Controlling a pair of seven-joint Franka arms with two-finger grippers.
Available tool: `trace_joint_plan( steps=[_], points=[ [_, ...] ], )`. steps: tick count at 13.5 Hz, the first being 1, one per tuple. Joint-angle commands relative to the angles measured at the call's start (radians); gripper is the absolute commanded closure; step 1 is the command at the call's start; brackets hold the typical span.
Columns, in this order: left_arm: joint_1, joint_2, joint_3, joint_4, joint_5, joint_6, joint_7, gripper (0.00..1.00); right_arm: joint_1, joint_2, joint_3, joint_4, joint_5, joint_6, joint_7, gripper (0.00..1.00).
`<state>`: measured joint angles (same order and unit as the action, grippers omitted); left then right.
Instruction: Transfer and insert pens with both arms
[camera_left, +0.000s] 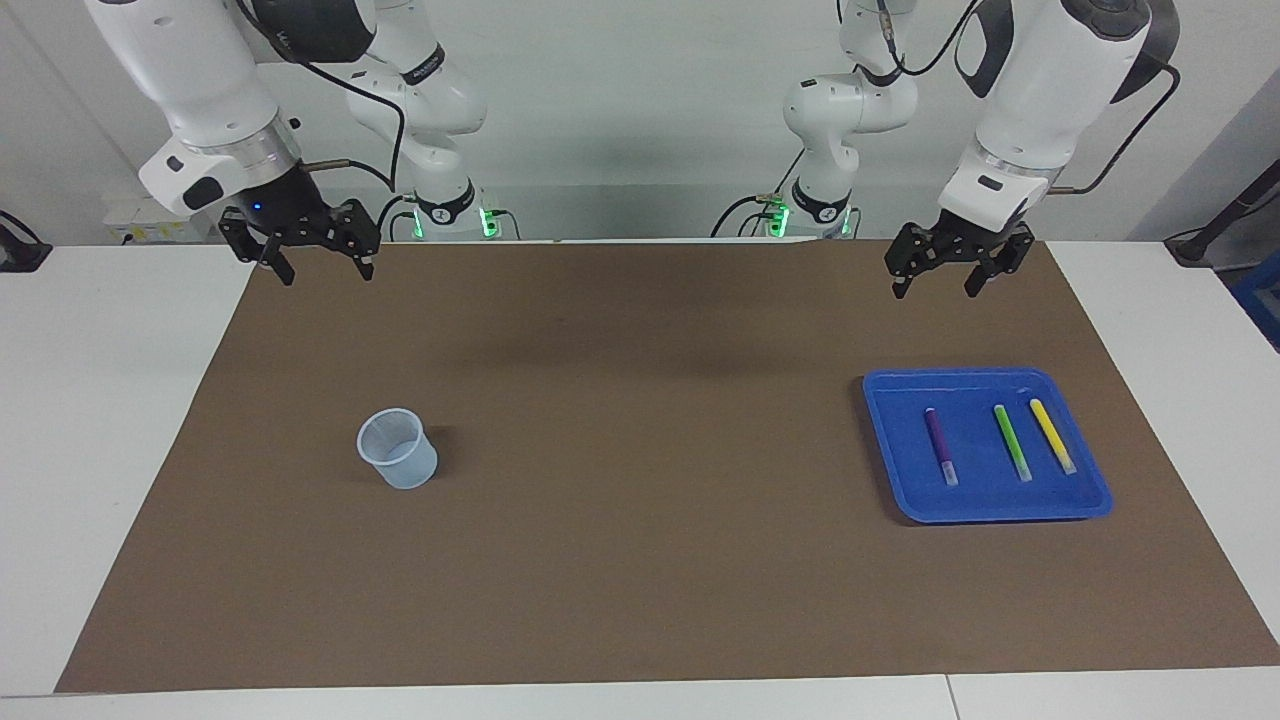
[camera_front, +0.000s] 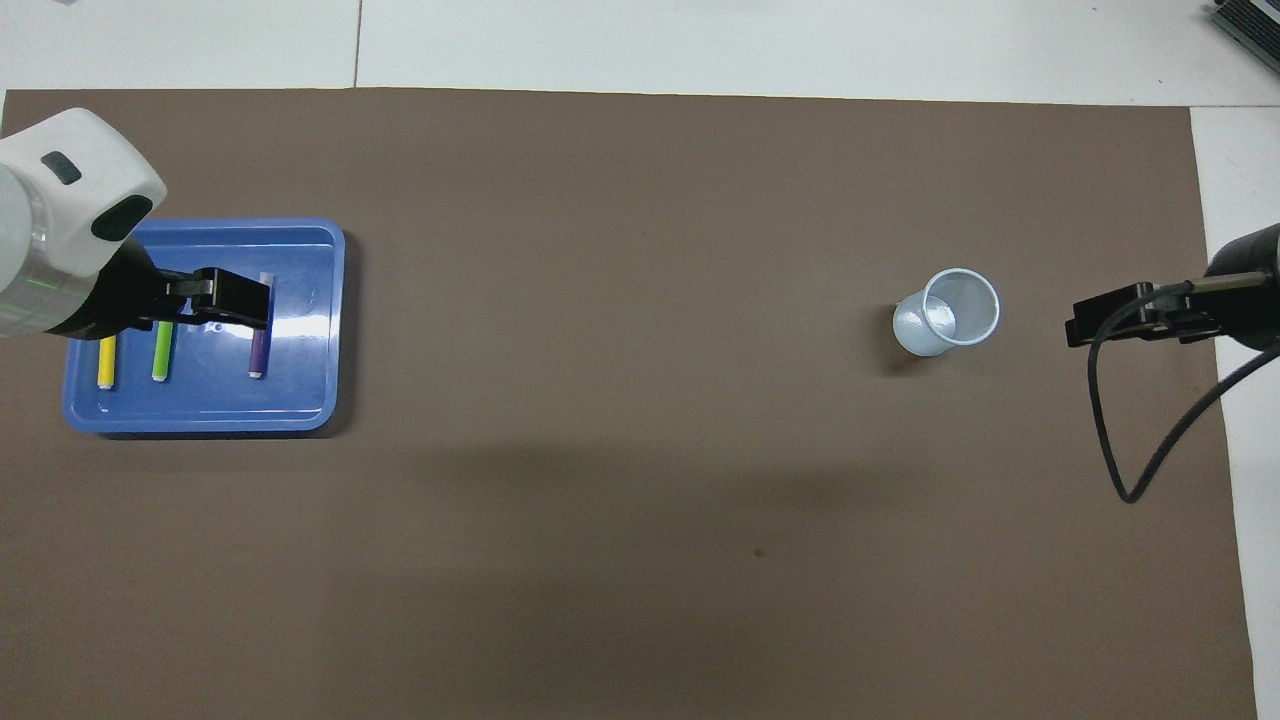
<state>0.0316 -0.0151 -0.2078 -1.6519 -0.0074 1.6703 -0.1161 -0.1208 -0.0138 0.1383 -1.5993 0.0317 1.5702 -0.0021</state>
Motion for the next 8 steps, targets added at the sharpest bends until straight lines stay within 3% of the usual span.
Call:
trace_joint_plan(
  steps=[1,8],
  points=[
    [-0.002,-0.014,0.010,-0.009,-0.005,0.002,0.018,0.00,-0.005,-0.025,0.004,-0.025,-0.013,-0.009,-0.013,0.00],
    [0.013,-0.020,0.010,-0.011,-0.005,-0.006,0.026,0.00,-0.005,-0.025,0.004,-0.025,-0.013,-0.009,-0.013,0.00]
  ],
)
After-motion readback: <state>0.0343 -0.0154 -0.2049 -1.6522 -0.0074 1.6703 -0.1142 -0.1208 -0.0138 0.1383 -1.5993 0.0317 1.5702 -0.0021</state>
